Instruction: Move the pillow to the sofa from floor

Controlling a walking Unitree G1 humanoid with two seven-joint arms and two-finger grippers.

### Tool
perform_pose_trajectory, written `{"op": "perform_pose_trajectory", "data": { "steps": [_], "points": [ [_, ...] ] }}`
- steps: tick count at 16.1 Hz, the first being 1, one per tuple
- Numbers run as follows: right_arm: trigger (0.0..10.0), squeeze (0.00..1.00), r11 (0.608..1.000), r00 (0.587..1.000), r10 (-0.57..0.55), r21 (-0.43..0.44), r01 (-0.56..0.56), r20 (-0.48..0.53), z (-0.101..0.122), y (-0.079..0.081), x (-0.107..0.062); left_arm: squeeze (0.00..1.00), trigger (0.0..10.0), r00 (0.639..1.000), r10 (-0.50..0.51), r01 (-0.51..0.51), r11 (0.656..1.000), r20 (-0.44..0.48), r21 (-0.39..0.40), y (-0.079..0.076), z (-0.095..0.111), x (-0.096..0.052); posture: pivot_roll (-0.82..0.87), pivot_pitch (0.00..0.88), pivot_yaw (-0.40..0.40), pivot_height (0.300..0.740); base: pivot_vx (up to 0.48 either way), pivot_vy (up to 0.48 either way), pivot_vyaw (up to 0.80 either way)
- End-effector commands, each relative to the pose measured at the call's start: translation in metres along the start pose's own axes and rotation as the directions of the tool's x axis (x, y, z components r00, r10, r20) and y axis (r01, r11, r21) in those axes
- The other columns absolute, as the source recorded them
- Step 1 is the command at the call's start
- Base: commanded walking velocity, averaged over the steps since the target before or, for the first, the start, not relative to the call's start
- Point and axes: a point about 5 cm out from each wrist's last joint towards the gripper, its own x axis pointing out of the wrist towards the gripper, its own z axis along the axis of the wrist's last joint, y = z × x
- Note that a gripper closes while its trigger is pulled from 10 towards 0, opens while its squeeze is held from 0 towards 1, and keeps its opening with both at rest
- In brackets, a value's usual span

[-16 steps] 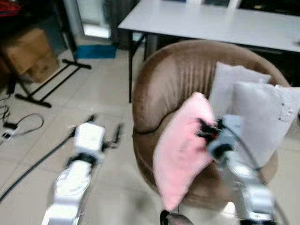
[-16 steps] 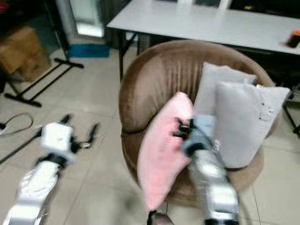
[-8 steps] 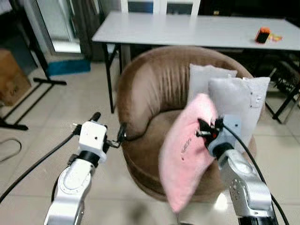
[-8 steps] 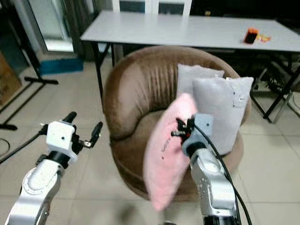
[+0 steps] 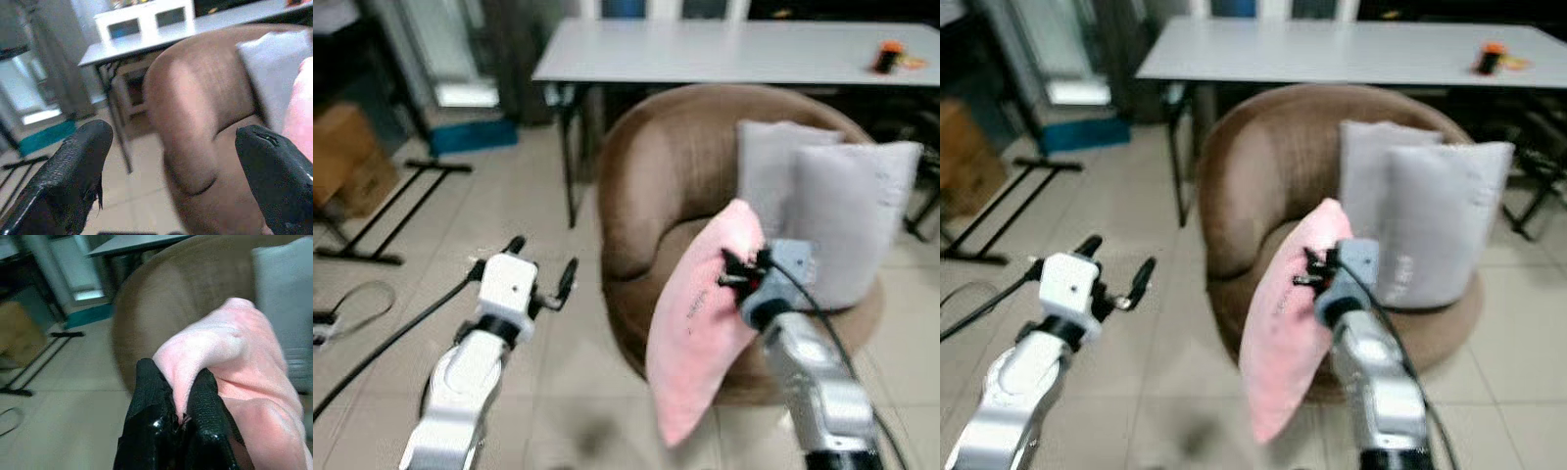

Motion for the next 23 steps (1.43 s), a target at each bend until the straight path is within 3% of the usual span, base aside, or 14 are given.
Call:
{"op": "perform_pose_trajectory", "data": {
  "steps": [1, 5, 23],
  "points": [
    [10.0, 0.0, 1.0, 0.997, 0.01, -0.027, -0.008, 0.077, 0.018, 0.0004, 0.0021, 0.0, 10.0, 1.0, -0.014, 0.014, 1.0, 0.013, -0.006, -0.0012, 0.0028, 0.0023, -0.01, 0.0, 0.021, 0.74, 0.0, 0.0, 0.0],
    [10.0, 0.0, 0.999, 0.997, 0.014, -0.031, -0.012, 0.079, 0.0189, 0.001, 0.0045, 0.0, 10.0, 0.999, -0.036, 0.036, 0.999, 0.023, -0.017, -0.001, 0.0039, 0.002, 0.0, 0.0, 0.015, 0.74, 0.064, 0.0, 0.0],
    [10.0, 0.0, 0.999, 0.995, 0.004, -0.04, 0.0, 0.1, 0.0223, -0.0002, 0.0087, 0.0, 10.0, 0.996, -0.087, 0.088, 0.995, 0.017, -0.04, -0.0019, 0.003, -0.004, 0.01, 0.0, 0.008, 0.74, 0.326, 0.0, 0.0]
  ]
}}
